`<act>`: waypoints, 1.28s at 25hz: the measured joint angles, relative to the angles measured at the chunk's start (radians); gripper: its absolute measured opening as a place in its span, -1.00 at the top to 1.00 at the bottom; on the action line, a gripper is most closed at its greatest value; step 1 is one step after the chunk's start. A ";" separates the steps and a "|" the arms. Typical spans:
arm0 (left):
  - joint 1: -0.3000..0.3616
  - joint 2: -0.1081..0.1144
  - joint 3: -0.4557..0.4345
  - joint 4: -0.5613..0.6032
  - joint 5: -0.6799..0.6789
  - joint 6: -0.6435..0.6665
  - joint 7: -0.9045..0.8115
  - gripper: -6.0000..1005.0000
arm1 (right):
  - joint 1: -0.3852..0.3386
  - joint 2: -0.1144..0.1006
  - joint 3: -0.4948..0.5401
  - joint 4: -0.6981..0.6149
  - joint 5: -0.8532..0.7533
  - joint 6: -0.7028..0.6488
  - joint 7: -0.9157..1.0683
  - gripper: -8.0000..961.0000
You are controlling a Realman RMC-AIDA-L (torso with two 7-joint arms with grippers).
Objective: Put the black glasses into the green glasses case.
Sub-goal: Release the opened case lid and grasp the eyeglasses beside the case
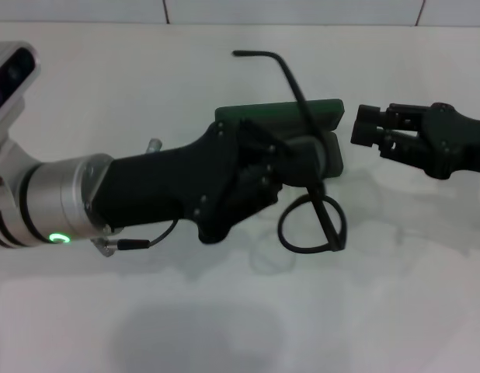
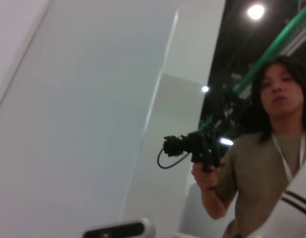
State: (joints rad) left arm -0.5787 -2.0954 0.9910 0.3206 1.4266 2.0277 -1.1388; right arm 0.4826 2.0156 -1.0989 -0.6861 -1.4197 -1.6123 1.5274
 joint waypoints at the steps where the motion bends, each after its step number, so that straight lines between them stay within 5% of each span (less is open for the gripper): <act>1: 0.002 0.000 0.010 0.001 0.000 0.000 0.026 0.93 | -0.001 -0.001 0.005 0.000 0.001 -0.005 0.041 0.29; 7: 0.017 0.000 0.042 0.001 -0.003 -0.001 0.162 0.93 | -0.021 -0.008 0.081 0.003 0.008 -0.063 0.247 0.29; 18: 0.021 0.002 0.043 0.013 -0.003 0.000 0.238 0.93 | 0.088 -0.079 0.126 0.275 0.000 -0.086 0.456 0.29; 32: 0.007 -0.001 0.161 0.064 -0.087 0.002 0.256 0.93 | 0.165 -0.036 0.076 0.334 -0.083 -0.091 0.545 0.29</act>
State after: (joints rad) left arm -0.5713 -2.0961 1.1524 0.3844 1.3398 2.0295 -0.8826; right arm 0.6477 1.9798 -1.0231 -0.3517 -1.5025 -1.7035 2.0724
